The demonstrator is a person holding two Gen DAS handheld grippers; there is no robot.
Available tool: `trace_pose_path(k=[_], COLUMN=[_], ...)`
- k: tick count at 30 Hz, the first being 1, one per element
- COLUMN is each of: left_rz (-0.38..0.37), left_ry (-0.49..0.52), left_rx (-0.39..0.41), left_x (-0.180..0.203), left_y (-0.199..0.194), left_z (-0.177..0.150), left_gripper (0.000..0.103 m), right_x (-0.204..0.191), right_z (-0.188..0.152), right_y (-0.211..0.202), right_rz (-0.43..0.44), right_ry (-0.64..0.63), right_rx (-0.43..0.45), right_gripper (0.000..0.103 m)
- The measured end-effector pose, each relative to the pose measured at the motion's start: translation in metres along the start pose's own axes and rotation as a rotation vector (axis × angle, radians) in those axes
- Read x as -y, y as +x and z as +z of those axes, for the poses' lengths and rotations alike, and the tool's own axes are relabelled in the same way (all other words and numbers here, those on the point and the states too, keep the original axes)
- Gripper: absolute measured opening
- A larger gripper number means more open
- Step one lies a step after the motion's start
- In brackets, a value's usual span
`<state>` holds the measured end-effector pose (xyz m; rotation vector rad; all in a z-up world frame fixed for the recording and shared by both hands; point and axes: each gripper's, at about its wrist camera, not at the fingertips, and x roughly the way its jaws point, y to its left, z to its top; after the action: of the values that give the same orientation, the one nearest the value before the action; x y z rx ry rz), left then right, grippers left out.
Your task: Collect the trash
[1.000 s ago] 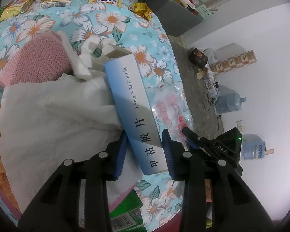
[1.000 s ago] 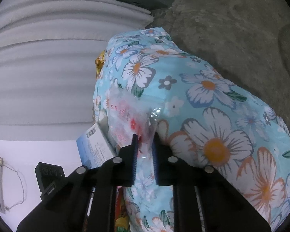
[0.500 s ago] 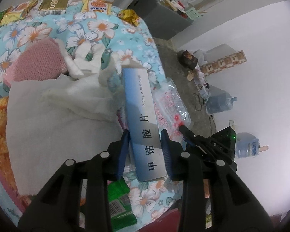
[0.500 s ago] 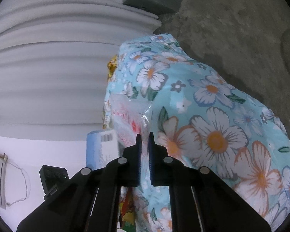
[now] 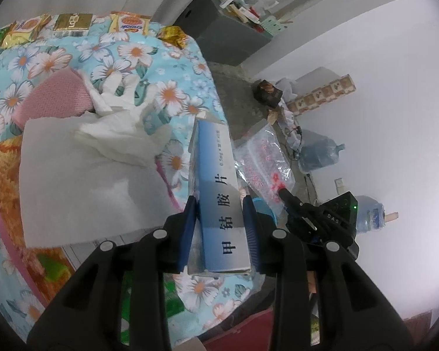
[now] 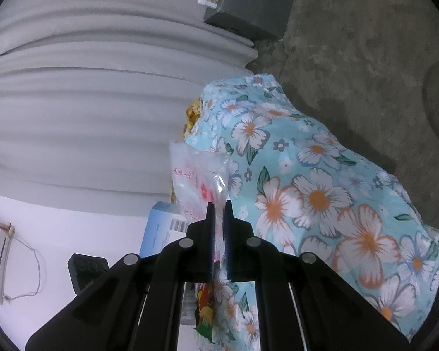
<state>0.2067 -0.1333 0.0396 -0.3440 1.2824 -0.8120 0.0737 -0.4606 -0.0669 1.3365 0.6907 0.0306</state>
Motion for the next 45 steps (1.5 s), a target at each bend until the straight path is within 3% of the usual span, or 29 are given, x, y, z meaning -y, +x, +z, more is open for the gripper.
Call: trace_pose_path(k=[8, 17, 25, 33, 35, 36, 38, 39, 41, 45], left_rz=[-0.045, -0.113, -0.150, -0.139, -0.126, -0.106, -0.022, 0.017, 0.067, 0.059], left_ry=[0.042, 0.118, 0.198, 0.246, 0.257, 0.258, 0.269, 0.279, 0.259, 0.195], left_rx=[0.013, -0.077, -0.241, -0.376, -0.412, -0.438, -0.478, -0.480, -0.496, -0.516], left_x=[0.030, 0.098, 0.190, 0.256, 0.261, 0.263, 0.259, 0.256, 0.240, 0.214], left_y=[-0.005, 0.052, 0.170, 0.306, 0.334, 0.354, 0.386, 0.395, 0.405, 0.399], left_z=[-0.013, -0.028, -0.053, -0.093, -0.100, -0.105, -0.114, -0.118, -0.123, -0.117], left_gripper=[0.029, 0.029, 0.029, 0.030, 0.033, 0.045, 0.060, 0.061, 0.061, 0.061], right_x=[0.008, 0.060, 0.141, 0.232, 0.251, 0.268, 0.294, 0.311, 0.337, 0.359], right_z=[-0.006, -0.003, -0.004, 0.007, 0.014, 0.019, 0.023, 0.024, 0.020, 0.006], right_y=[-0.047, -0.149, -0.231, -0.273, -0.272, -0.269, -0.264, -0.260, -0.251, -0.245], right_rz=[0.002, -0.063, -0.209, -0.321, -0.340, -0.354, -0.392, -0.427, -0.475, -0.457], right_ry=[-0.006, 0.057, 0.181, 0.356, 0.392, 0.426, 0.476, 0.517, 0.576, 0.613], right_rx=[0.061, 0.233, 0.407, 0.502, 0.500, 0.489, 0.473, 0.471, 0.447, 0.427], right_gripper=[0.006, 0.006, 0.006, 0.007, 0.010, 0.013, 0.042, 0.054, 0.054, 0.054])
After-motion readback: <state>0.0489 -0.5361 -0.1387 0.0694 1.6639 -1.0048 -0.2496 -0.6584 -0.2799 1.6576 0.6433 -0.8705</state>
